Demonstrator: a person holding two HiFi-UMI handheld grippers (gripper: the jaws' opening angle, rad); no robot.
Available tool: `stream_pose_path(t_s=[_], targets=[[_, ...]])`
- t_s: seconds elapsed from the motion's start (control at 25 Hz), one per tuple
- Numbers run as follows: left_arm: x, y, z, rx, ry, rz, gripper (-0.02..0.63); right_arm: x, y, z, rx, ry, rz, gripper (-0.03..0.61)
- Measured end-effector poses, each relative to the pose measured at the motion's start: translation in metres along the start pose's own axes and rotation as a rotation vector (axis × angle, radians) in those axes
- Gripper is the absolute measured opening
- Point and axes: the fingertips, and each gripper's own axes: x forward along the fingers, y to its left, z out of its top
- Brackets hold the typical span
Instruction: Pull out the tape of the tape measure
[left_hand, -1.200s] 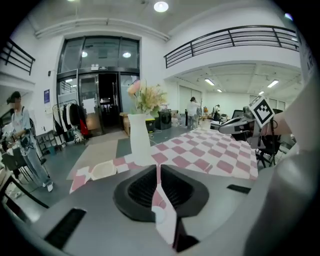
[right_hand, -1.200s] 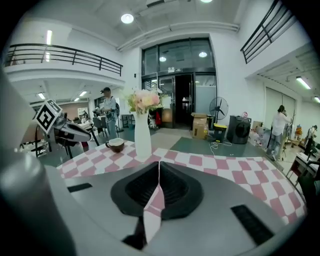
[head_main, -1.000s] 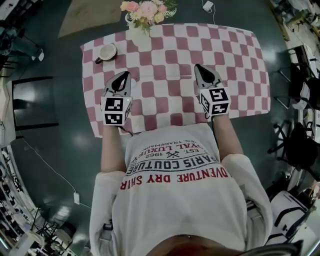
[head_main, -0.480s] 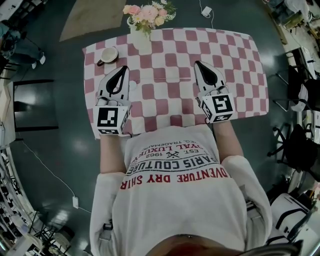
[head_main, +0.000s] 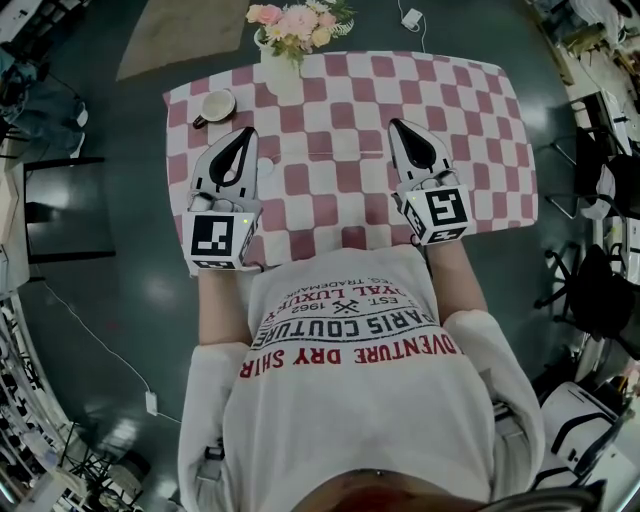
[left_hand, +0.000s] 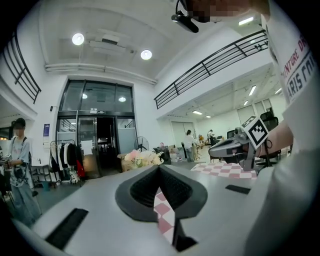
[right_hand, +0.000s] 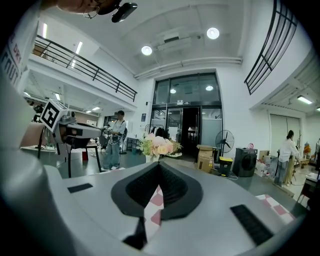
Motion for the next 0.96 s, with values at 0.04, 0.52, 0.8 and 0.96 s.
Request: stream_pose_path(t_s=[0.04, 0.52, 0.8, 0.96], targets=[[0.000, 0.000, -0.001, 0.002, 0.003, 0.000, 0.017, 0.000, 0.000, -0.001, 0.002, 0.002, -0.001, 0.028], [0.002, -0.003, -0.009, 0.009, 0.022, -0.013, 0.017, 0.003, 0.001, -0.003, 0.012, 0.000, -0.018, 0.028], [0.004, -0.003, -0.010, -0.001, 0.033, -0.007, 0.017, 0.003, 0.002, -0.005, 0.027, 0.000, -0.014, 0.028], [0.007, -0.002, -0.011, -0.017, 0.035, -0.005, 0.017, 0.005, -0.002, -0.006, 0.030, 0.000, -0.025, 0.028]])
